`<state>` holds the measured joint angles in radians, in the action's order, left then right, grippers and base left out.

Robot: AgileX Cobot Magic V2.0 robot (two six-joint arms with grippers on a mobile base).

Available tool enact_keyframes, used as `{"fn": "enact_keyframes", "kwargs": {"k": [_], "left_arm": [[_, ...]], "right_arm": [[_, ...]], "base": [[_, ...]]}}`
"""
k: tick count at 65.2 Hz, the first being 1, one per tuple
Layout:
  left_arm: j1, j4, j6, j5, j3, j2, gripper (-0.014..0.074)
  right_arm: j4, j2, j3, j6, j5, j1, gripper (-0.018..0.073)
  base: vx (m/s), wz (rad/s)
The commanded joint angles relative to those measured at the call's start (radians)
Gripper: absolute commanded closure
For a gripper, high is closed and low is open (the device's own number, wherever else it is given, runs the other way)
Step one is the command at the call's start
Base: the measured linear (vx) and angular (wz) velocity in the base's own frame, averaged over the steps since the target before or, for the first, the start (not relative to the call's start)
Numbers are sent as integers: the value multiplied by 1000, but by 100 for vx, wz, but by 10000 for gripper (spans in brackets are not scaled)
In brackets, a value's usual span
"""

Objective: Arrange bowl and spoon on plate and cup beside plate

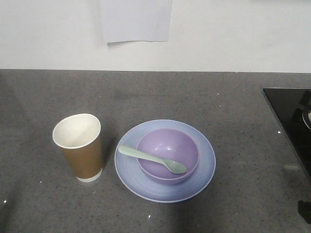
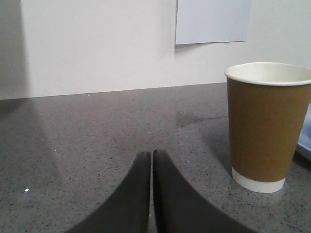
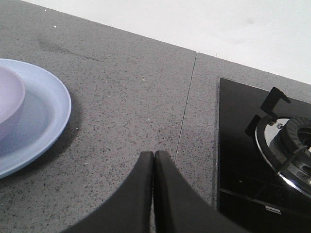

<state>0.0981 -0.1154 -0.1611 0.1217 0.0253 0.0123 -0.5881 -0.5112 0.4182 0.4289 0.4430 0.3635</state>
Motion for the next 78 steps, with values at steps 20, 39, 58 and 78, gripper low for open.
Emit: {"fn": "enact_keyframes", "kwargs": {"k": [20,39,58,78], "left_arm": [[0,-1,-10,-77,30,16,603],[0,-1,-10,-77,30,16,603],[0,-1,-10,-77,30,16,603],[0,-1,-10,-77,30,16,603]], "right_arm": [[277,53,29,-3,-54,-1,561],[284,247,-280,-67,-338,-1,561],[382,439,-439,-122,-390,-123,561],[528,529,-448,-312,-414,-314,561]], "base": [[0,0],[0,0],[0,0],[0,0]]}}
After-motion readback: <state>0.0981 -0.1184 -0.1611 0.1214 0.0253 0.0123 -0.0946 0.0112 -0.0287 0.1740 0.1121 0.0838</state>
